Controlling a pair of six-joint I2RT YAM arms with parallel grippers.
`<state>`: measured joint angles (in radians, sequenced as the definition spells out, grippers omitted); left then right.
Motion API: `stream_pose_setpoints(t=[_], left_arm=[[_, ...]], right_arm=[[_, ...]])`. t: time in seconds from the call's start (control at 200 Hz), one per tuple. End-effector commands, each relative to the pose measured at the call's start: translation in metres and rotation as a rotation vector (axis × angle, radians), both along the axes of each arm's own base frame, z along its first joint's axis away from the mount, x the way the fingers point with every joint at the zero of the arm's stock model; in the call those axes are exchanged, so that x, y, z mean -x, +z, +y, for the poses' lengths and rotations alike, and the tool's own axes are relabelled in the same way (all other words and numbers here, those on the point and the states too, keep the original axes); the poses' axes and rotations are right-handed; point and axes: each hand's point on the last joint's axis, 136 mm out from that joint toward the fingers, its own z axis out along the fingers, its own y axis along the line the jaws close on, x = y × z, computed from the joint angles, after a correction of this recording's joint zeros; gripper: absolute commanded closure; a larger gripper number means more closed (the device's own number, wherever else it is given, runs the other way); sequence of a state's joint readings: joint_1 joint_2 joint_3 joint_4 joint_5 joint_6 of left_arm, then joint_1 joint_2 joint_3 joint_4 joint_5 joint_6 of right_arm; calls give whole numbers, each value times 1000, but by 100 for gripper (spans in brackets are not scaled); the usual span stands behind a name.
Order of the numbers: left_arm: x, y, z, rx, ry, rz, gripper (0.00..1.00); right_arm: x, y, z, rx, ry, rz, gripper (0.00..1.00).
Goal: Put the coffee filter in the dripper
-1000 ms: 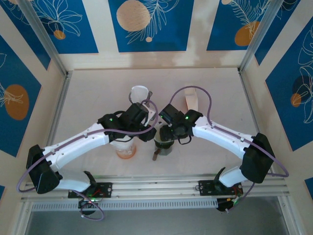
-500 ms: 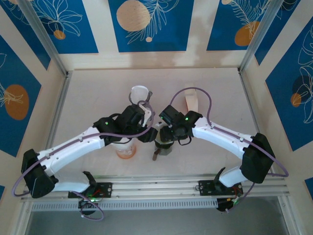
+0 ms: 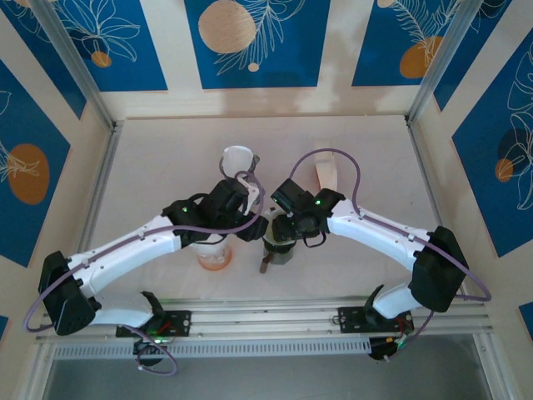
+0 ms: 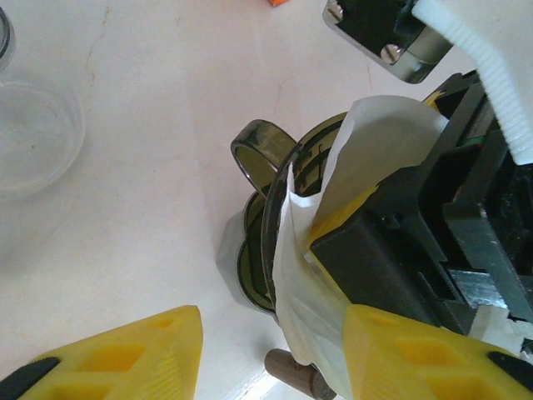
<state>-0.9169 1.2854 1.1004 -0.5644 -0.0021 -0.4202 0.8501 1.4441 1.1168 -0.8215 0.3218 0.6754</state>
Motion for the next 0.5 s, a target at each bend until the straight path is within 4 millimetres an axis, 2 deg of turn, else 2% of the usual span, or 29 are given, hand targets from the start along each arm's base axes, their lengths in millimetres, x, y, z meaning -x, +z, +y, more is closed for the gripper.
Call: stream_pose_setpoints(t=[0.0, 0.275, 0.495], left_arm=[[2, -9, 5, -48, 4, 14, 55], [5, -12, 10, -86, -18, 20, 61], [6, -11, 11, -83, -15, 18, 61]], right_arm=[[-1, -8, 0, 7, -19, 14, 39], [-6, 6, 3, -23, -25, -15, 39], [-10, 27, 5, -76, -25, -69, 38]])
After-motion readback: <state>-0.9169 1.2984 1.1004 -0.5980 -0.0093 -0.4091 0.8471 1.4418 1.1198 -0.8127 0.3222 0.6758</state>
